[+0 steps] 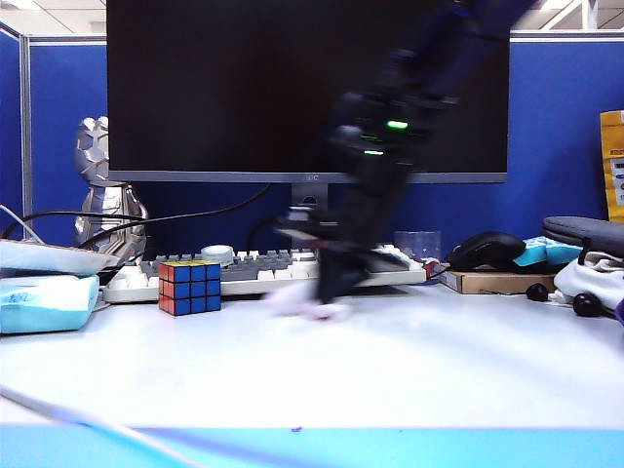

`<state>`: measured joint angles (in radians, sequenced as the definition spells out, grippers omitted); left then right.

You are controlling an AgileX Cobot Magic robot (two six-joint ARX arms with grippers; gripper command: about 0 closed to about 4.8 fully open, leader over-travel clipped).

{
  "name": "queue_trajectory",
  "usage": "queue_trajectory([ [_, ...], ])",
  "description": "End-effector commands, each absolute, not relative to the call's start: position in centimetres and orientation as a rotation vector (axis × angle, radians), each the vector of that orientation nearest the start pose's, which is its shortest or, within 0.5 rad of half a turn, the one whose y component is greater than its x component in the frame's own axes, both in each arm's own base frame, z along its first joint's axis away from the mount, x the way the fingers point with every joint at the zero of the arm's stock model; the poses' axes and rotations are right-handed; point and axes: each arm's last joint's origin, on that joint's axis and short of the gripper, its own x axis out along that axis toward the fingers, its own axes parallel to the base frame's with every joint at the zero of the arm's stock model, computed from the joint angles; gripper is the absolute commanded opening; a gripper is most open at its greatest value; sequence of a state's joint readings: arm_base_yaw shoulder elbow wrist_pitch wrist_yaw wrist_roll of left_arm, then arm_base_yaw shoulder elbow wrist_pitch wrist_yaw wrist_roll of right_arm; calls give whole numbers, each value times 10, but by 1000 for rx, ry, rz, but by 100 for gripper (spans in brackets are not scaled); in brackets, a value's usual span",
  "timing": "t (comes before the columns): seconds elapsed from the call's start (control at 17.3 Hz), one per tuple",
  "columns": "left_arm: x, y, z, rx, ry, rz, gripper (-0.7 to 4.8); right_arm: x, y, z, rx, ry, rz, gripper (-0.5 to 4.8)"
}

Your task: Use the wet wipes on the table to wipe the cherry juice off the table, then put the wipes back on the table.

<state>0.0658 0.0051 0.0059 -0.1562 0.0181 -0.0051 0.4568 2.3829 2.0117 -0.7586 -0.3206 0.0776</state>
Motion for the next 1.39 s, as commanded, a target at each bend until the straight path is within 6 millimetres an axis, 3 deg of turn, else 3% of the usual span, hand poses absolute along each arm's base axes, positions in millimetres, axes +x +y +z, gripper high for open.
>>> queue_trajectory([
  [0.06, 96, 6, 149, -15, 163, 44, -2, 416, 275, 156, -94, 1234, 770, -5],
  [0.17, 96, 6, 149, -15, 163, 44, -2, 396, 307, 157, -168, 1193, 862, -5],
  [0.29, 96, 6, 149, -15, 163, 44, -2, 388, 329, 159, -259, 1079, 755, -5],
  [0.46, 96, 6, 149, -15, 163, 44, -2, 398, 332, 165, -254, 943, 559, -5],
  [0.58, 96, 6, 149, -16, 163, 44, -2, 409, 327, 169, -198, 888, 531, -5],
  [0.75, 96, 6, 149, -16, 163, 44, -2, 412, 325, 161, -139, 938, 625, -6],
  [0.93, 96, 6, 149, -16, 163, 44, -2, 402, 336, 141, -49, 1064, 864, -5],
  [1.04, 96, 6, 149, -16, 163, 44, -2, 394, 344, 133, -65, 1094, 916, -5],
  [1.22, 96, 6, 149, -15, 163, 44, -2, 390, 349, 131, -167, 1054, 762, -5],
  [1.39, 96, 6, 149, -15, 163, 45, -2, 399, 335, 130, -274, 1014, 517, -5],
])
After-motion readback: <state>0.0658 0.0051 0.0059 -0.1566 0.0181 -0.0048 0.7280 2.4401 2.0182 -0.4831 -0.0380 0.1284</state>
